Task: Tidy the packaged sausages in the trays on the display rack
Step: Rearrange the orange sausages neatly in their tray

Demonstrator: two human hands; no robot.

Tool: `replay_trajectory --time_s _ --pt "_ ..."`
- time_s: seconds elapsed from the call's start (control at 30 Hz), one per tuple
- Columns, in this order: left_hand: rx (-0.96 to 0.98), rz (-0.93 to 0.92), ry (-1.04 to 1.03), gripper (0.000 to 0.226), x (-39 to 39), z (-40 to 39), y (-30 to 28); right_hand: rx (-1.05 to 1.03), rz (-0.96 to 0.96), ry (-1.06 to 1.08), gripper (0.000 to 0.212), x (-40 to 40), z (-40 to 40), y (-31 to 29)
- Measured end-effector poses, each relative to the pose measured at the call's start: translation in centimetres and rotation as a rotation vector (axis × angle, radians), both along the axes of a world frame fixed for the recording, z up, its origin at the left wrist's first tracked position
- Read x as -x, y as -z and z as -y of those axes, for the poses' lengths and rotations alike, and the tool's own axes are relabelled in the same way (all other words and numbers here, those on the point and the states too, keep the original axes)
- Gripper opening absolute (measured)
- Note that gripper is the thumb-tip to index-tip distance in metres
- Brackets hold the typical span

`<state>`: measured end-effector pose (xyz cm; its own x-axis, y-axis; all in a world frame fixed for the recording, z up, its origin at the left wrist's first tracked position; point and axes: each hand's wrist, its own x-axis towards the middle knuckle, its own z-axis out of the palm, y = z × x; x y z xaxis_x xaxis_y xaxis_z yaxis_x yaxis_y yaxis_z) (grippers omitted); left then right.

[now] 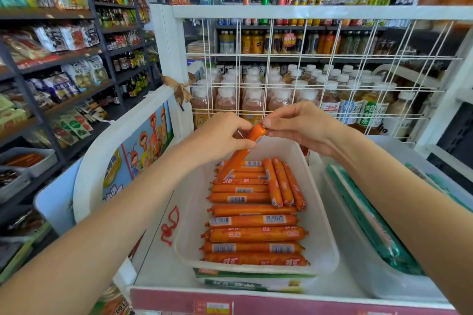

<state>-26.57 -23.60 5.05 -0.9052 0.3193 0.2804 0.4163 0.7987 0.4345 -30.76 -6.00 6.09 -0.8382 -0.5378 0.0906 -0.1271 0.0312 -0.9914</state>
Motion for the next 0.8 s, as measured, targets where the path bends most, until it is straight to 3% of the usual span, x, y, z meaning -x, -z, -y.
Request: replay_trajectory --time_s 0.27,0.37,0.43,0.53,0.67,0.8 --pt "-0.071 -0.029 0.005 0.01 0.3 0.3 0.0 0.08 -0.031 0.034 0.01 0.1 0.1 0.3" --pt "-0.389 -0.018 -0.114 0.015 0.9 0.5 -0.6 -0.126 -0.246 0.091 0.014 0.0 -0.4 0.2" --pt "-0.708 0.057 -0.224 0.018 1.4 0.8 -1.2 -0.37 -0.37 0.025 0.033 -0.4 -0.7 0.3" --pt "-0.938 0.143 -0.311 0.022 2.0 1.1 -1.5 -0.444 -0.398 -0.121 0.059 -1.2 0.1 1.1" --pt "-1.017 0.211 -0.34 0.025 2.4 0.8 -1.3 -0.395 -0.498 -0.039 0.058 -1.5 1.0 2.0" --pt "-0.893 0.379 -0.238 0.031 1.5 -0.4 -0.9 -0.315 -0.522 0.078 0.038 -1.4 1.1 1.9"
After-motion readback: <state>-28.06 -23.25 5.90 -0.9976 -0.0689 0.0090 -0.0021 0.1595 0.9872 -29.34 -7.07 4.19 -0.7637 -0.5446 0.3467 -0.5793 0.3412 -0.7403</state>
